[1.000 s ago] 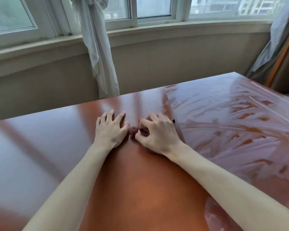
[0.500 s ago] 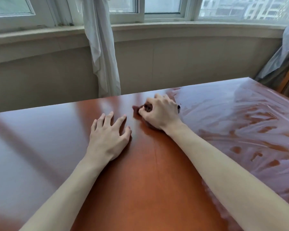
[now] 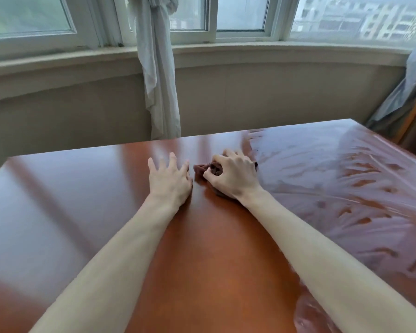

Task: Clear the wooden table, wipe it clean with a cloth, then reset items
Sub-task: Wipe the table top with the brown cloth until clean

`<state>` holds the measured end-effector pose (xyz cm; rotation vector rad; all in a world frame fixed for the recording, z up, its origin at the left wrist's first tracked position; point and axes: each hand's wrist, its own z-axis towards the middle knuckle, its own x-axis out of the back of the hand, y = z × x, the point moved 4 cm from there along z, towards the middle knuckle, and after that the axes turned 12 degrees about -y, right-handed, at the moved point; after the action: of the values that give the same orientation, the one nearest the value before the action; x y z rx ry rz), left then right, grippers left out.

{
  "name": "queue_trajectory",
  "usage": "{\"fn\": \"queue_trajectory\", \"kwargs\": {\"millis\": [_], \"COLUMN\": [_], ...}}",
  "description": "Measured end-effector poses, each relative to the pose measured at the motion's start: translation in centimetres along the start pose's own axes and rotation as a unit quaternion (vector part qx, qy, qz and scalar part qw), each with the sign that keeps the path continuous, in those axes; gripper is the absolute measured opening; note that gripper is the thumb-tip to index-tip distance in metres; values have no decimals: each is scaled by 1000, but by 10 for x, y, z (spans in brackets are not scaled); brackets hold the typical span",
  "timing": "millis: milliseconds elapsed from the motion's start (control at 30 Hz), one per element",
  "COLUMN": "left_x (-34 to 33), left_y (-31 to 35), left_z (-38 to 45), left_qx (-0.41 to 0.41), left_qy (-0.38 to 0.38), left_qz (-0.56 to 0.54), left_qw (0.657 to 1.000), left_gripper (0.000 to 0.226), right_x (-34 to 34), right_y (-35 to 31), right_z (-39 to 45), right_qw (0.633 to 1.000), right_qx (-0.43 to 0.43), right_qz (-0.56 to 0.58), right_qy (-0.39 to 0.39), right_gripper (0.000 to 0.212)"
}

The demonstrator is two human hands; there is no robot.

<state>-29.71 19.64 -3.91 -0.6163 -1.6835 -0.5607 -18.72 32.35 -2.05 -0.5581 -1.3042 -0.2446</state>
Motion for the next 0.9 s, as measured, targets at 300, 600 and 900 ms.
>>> {"fn": "queue_trajectory", "kwargs": {"millis": [300,600,900], "left_x": [-22,-60,-52], "left_y": [-1,-31,-35], "left_z": [-185,-287,-289], "left_qx": [-157,-146,-179], "left_qy": [-30,19,-18], "left_qz": [-64,-54,-102], "left_qw": [985,988,978], "left_gripper": [55,71,74], "right_x": [35,38,49], "right_y": [-50,-36,-47], "right_z": [-284,-206,-242], "right_qw": [994,1000,999], "right_qx": [99,0,42], "right_qz": [33,2,17], "right_qy": [29,4,23], "right_gripper": [21,31,32]}}
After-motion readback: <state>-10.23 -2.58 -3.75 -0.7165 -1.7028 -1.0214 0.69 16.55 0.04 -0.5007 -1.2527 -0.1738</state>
